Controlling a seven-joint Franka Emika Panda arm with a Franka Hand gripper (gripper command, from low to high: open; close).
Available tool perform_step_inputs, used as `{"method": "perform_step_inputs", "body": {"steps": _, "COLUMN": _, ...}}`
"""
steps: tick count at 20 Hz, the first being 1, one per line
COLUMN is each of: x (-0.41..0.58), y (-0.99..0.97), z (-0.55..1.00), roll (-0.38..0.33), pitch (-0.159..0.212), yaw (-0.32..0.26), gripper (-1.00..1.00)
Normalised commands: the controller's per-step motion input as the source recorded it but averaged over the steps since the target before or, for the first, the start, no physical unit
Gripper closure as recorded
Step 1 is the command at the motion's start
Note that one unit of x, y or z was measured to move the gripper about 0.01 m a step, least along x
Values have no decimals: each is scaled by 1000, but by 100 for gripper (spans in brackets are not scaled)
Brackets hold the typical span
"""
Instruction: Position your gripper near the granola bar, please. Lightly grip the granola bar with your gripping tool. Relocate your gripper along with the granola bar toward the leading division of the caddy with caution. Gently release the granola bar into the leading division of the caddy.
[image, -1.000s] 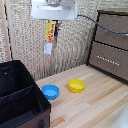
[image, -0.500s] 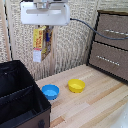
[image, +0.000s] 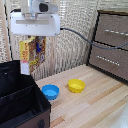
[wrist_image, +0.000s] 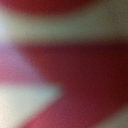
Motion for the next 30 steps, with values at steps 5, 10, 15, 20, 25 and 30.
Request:
{"method": "perform_step_inputs", "body": {"steps": 5, "x": -191, "y": 794, "z": 0, "roll": -60, "pitch": 42, "yaw": -93, "gripper": 100}}
{"method": "perform_step_inputs", "body": {"steps": 10, "x": -179, "y": 795, "z": -7, "roll": -58, "pitch": 38, "yaw": -99, "gripper": 100}}
{"method": "perform_step_inputs", "body": {"steps": 15, "x": -85, "y": 773, "z": -229, "roll": -61, "pitch": 37, "yaw": -140, "gripper": 100}}
{"method": "perform_step_inputs", "body": {"steps": 20, "x": -78, "y": 706, "z": -503, "roll": -64, "pitch": 61, "yaw": -177, "gripper": 100}}
{"method": "perform_step_inputs", "body": {"steps": 25, "x": -73, "y": 160, "z": -334, "roll": -9, "pitch": 3, "yaw": -199, "gripper": 100}}
{"method": "perform_step_inputs", "body": {"steps": 30, "x": 164, "y": -604, "z": -36, "roll": 67, "pitch": -97, "yaw": -57, "gripper": 100}}
